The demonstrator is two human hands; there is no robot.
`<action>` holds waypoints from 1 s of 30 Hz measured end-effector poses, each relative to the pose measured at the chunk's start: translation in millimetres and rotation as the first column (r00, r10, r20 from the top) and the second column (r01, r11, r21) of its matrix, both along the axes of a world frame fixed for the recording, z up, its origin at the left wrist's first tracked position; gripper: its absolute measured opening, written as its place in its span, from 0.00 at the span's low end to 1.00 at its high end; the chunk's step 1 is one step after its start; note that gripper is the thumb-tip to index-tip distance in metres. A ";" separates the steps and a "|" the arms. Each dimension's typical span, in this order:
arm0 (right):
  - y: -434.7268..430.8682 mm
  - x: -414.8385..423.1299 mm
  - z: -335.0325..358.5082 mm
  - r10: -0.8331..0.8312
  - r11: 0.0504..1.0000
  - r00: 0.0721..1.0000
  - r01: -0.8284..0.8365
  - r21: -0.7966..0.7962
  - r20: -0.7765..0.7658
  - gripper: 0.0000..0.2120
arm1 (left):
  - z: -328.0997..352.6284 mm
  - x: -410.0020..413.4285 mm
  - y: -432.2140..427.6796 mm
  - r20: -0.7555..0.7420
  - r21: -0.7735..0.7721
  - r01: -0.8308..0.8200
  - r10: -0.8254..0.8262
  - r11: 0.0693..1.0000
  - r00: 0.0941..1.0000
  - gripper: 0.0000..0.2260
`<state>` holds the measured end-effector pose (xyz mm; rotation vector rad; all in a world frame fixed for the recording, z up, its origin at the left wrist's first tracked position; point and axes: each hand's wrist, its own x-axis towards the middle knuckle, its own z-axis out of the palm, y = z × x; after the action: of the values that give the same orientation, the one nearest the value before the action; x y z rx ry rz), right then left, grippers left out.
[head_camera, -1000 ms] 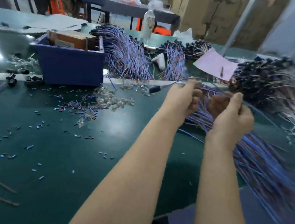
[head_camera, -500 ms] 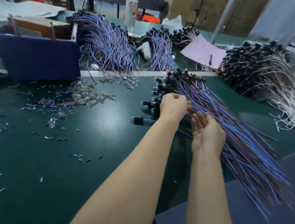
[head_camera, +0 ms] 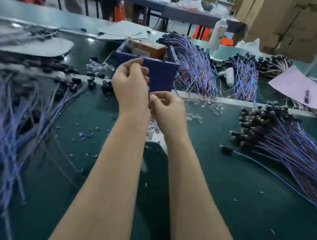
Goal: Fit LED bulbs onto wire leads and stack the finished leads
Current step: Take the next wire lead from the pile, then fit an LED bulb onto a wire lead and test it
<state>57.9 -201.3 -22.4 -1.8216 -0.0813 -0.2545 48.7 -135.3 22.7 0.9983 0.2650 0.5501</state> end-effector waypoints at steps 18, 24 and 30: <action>183.9 7.7 -15.6 0.185 0.707 0.965 -0.264 -0.656 -0.189 0.09 | -14.7 -6.6 160.0 -0.111 -0.375 -0.419 0.408 0.827 0.906 0.09; 184.0 13.4 -18.2 0.054 0.695 0.983 -0.163 -0.700 -0.176 0.15 | -21.5 -3.0 155.8 -0.147 -0.382 -0.421 0.396 0.823 0.907 0.09; 186.6 21.2 -9.6 0.035 0.717 0.961 -0.215 -0.663 -0.274 0.15 | -24.5 -0.3 157.6 -0.177 -0.378 -0.438 0.401 0.816 0.899 0.09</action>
<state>79.0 -14.7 -32.0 -2.5739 -0.1423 0.1313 48.3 22.2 -1.7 0.5481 0.6670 0.8144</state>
